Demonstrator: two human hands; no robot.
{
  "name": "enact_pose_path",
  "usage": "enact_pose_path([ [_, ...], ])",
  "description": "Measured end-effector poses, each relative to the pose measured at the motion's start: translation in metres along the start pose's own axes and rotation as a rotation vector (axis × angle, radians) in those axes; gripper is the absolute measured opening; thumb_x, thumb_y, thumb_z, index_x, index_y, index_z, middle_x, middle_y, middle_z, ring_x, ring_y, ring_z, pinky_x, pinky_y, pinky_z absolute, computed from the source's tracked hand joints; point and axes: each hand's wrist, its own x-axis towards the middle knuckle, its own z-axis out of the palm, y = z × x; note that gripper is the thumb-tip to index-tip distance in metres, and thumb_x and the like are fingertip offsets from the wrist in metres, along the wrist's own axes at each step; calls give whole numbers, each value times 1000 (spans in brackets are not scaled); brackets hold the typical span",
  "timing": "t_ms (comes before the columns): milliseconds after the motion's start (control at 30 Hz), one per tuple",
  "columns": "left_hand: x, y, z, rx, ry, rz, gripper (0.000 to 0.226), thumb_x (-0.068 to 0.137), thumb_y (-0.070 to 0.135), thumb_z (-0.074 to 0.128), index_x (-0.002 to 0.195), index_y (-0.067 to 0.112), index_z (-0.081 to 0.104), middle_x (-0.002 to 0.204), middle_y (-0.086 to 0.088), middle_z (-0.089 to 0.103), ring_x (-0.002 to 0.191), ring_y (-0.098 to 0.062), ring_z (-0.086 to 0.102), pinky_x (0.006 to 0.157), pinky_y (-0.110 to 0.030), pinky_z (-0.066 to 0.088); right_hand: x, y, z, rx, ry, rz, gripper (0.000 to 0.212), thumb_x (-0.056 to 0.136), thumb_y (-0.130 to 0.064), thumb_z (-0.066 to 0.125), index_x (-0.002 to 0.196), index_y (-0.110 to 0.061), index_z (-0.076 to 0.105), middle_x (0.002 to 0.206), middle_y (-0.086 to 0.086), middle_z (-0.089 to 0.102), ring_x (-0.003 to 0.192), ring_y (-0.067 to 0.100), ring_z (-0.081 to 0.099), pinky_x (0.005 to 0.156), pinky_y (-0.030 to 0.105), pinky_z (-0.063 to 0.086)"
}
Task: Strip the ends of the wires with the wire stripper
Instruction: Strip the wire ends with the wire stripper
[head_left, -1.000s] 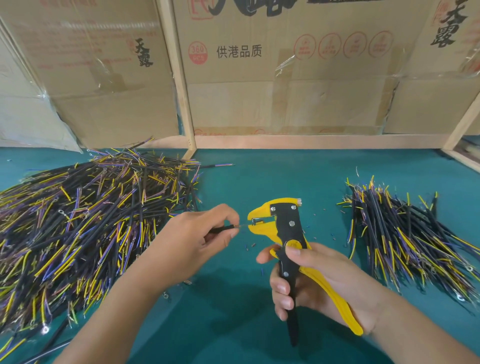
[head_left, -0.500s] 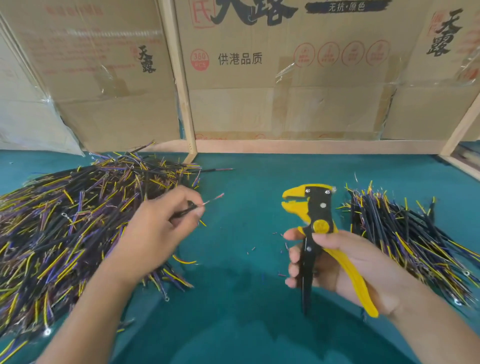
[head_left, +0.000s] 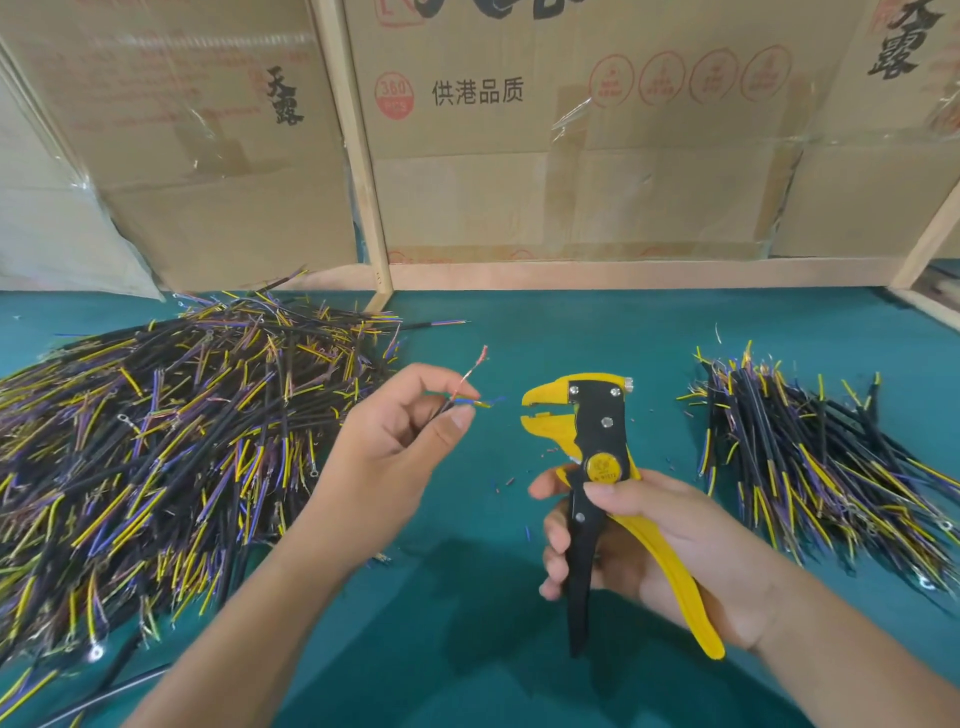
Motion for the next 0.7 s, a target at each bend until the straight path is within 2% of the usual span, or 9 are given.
enact_pose_path([
  [100,-1,-1,2,-51,-22,-24,8,87,35,60,89,28,60,55,16,41,48,-2,25,45,-14,23,0,0,-1,1,14,-5,42,89,-22,70,122,4,64,90,23,62,81,38,61,84,54,52],
  [233,-1,-3,2,-1,-22,-39,6,92,32,61,98,30,60,56,13,34,49,-9,20,45,-23,18,-1,0,0,-3,15,-4,41,91,-22,68,123,4,63,89,23,62,82,38,61,85,54,52],
  [300,-1,-4,3,19,-18,-35,4,94,25,59,95,28,62,57,14,37,48,-6,23,46,-17,21,-1,0,0,-4,20,1,41,91,-22,67,123,4,63,89,23,62,81,38,61,85,53,52],
  [367,-1,-4,3,15,-17,-37,4,92,29,60,90,26,62,57,15,42,48,-2,26,46,-13,25,0,0,1,-5,22,0,42,89,-22,69,122,4,64,89,23,61,81,39,61,84,54,52],
  [467,-1,-3,4,12,-18,-44,11,86,37,59,83,27,60,56,15,39,48,-3,25,46,-13,24,0,1,1,-3,14,5,45,87,-24,73,121,3,64,88,22,62,81,39,61,84,54,52],
  [700,-3,1,7,2,-69,-66,10,87,28,54,77,28,55,57,16,38,49,-3,27,47,-10,26,-1,6,10,15,-10,16,38,89,-20,64,119,3,65,84,21,60,76,37,61,81,53,53],
])
